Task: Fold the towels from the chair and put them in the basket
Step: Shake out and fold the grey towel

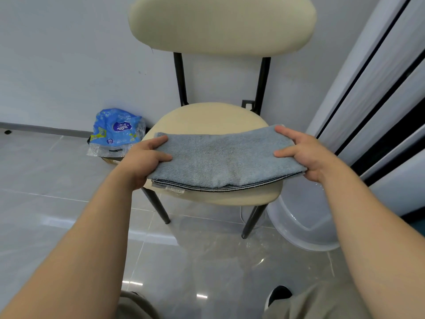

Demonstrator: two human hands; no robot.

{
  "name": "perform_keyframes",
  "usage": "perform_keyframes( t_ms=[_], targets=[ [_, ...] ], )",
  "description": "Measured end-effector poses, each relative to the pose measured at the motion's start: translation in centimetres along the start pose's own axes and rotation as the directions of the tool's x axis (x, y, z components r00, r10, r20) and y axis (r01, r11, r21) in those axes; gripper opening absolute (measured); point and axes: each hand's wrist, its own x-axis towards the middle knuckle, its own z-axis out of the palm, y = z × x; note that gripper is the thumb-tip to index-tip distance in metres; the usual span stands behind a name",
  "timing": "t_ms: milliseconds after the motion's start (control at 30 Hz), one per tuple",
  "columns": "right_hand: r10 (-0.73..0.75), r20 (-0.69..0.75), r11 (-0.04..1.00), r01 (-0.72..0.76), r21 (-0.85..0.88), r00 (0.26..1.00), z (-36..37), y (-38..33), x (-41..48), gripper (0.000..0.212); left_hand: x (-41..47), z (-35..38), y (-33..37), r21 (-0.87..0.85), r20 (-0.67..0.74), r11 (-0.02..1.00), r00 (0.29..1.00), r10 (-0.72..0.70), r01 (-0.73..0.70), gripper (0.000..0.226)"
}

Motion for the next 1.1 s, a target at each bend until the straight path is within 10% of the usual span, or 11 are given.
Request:
perform_keyframes(
  t_ms=[567, 1100],
  targets=[
    [-0.339, 0.089, 0.888, 0.350, -0.299, 0.937, 6.6, -4.6, -4.6, 0.076, -5.2, 8.1, 6.0, 0.337, 0.120, 0.856, 0.919, 0.374, -0.393, 0.069],
    [-0.340, 0.233, 0.884, 0.394, -0.251, 0.911, 9.4, -3.7, -4.8, 0.080, -5.4, 9.1, 5.7, 0.317, 0.209, 0.869, 0.922, 0.326, -0.379, 0.070]
  ],
)
